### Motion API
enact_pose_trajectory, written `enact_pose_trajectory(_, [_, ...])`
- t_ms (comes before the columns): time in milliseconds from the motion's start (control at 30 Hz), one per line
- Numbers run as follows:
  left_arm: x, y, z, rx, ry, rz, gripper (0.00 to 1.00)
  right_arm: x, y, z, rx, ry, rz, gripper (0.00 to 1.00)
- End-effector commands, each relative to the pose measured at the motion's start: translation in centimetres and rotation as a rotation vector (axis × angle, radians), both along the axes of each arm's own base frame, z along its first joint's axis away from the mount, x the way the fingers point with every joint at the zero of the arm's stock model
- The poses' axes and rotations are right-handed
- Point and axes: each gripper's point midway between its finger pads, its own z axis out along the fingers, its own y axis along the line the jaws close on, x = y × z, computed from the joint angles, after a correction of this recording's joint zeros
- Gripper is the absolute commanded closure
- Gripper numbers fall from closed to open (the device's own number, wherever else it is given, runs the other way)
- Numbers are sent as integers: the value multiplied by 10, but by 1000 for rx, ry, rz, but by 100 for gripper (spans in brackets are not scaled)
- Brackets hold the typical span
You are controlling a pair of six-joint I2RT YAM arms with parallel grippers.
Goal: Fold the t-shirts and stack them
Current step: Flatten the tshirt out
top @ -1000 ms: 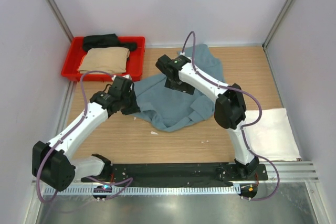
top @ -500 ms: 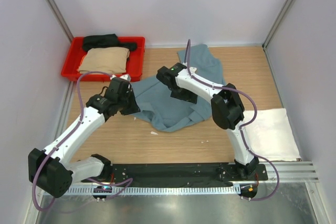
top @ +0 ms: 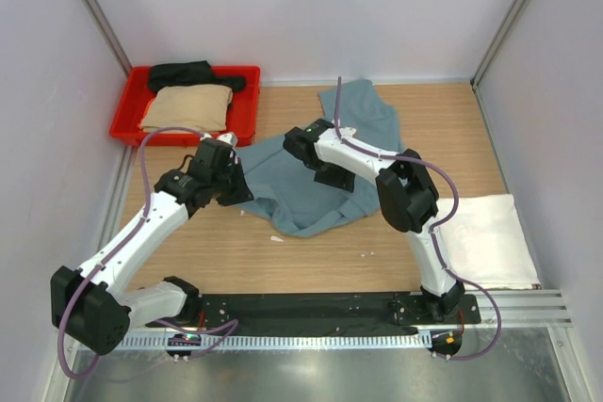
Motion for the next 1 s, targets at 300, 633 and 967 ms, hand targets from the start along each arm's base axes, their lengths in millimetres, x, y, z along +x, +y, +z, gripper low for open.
enact_pose_trajectory(300, [8,-6,8,-40,-40,-50,100,-32,-48,25,-162,60,-20,48])
enact_pose_trajectory(633, [7,-5,3,-53,-21,-64,100,-29,-48,8,-195,76,8,67])
enact_pose_trajectory(967, [8,-4,-5,-66,7,-67,100,-35,-38,-14,-129,113,11,57])
